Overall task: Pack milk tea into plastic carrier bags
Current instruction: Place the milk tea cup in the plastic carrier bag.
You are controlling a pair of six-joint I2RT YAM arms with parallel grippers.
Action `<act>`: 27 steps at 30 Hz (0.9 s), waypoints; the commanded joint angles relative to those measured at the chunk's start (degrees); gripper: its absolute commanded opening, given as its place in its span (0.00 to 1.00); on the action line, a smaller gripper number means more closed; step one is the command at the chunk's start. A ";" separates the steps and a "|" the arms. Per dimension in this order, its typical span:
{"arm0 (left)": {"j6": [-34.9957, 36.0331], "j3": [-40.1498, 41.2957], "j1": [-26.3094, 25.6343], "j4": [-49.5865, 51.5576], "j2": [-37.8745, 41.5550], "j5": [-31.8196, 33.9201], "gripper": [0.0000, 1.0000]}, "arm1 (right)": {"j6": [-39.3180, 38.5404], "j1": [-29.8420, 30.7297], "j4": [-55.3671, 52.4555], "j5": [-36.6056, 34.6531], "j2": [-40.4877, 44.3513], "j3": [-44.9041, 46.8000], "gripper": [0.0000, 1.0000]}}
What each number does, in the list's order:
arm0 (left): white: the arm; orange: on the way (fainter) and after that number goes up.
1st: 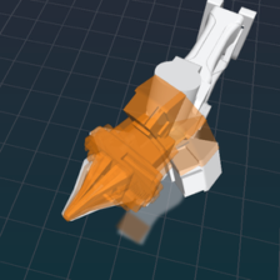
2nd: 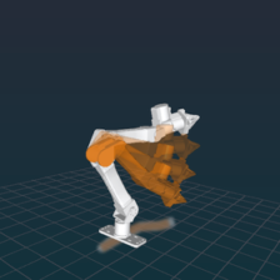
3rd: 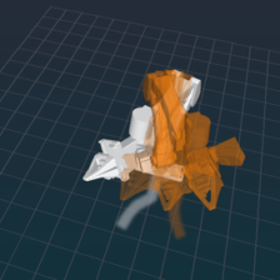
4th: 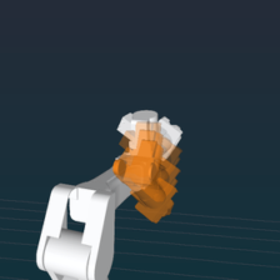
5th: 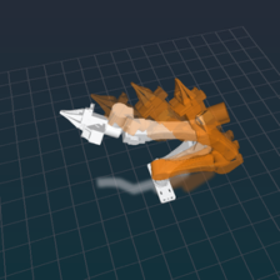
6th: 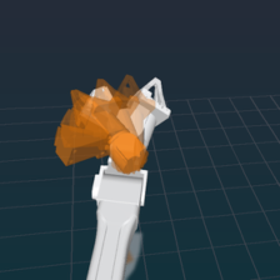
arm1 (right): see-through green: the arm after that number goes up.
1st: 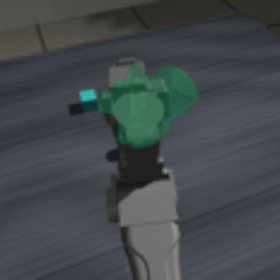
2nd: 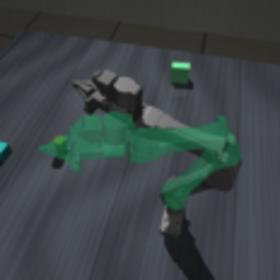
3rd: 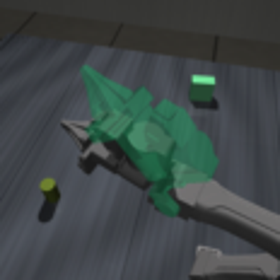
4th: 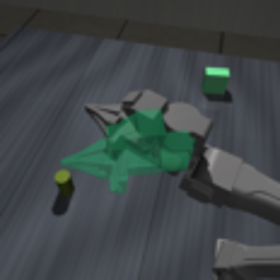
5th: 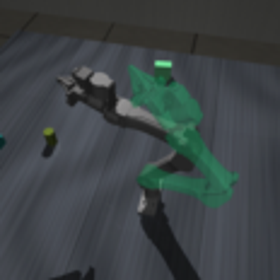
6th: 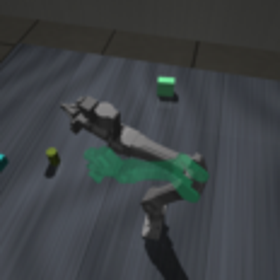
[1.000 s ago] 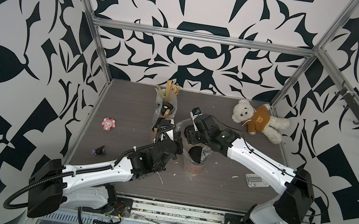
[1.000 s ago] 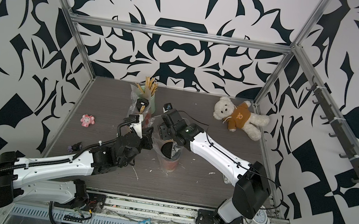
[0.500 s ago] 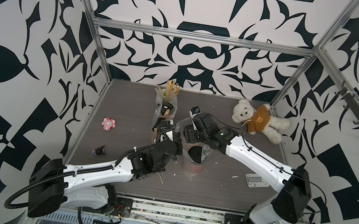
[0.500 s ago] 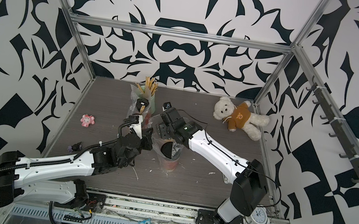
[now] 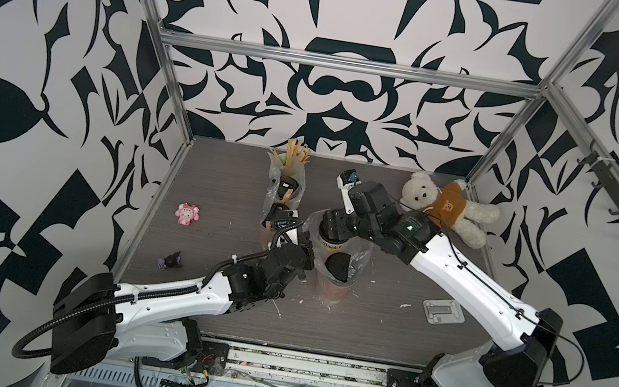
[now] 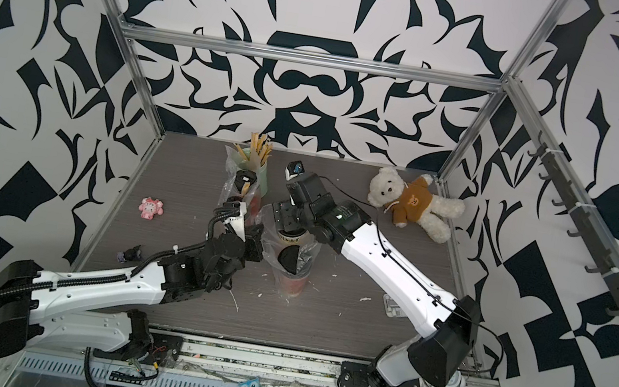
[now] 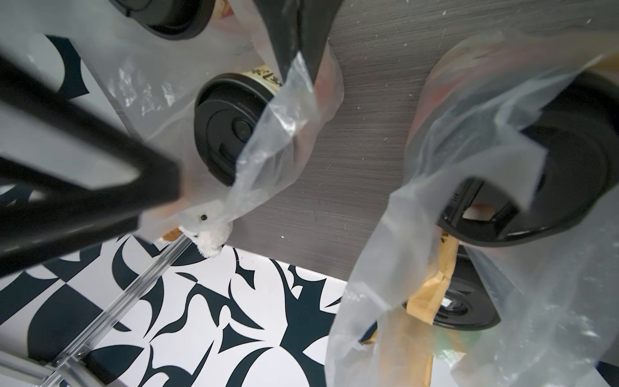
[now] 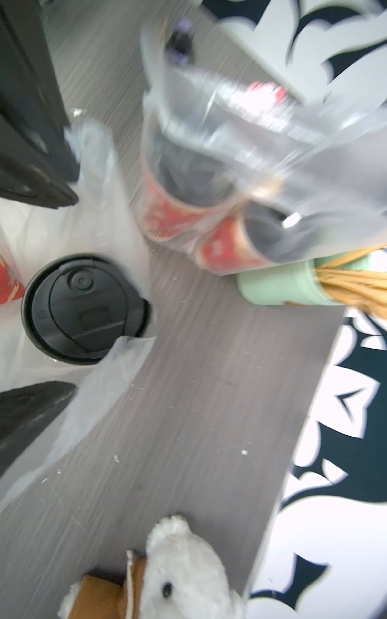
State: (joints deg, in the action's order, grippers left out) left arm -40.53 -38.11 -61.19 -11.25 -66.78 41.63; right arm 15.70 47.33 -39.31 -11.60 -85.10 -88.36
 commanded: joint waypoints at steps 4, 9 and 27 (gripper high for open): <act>-2.05 2.23 0.10 -0.93 -0.37 0.91 0.00 | -4.41 -2.33 1.15 4.21 -0.27 -7.60 0.58; -1.68 3.58 0.10 -3.80 -0.53 0.86 0.00 | -3.59 -8.01 9.51 12.86 -6.06 -10.30 0.54; -0.69 2.94 0.09 -3.94 -0.17 0.71 0.00 | 9.21 -17.33 37.35 29.00 -31.44 -21.80 0.50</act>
State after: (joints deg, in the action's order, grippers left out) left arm -41.10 -35.07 -61.19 -14.74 -67.13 41.58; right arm 21.10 30.52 -10.39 13.52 -116.88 -106.80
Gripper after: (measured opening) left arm 0.046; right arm 0.497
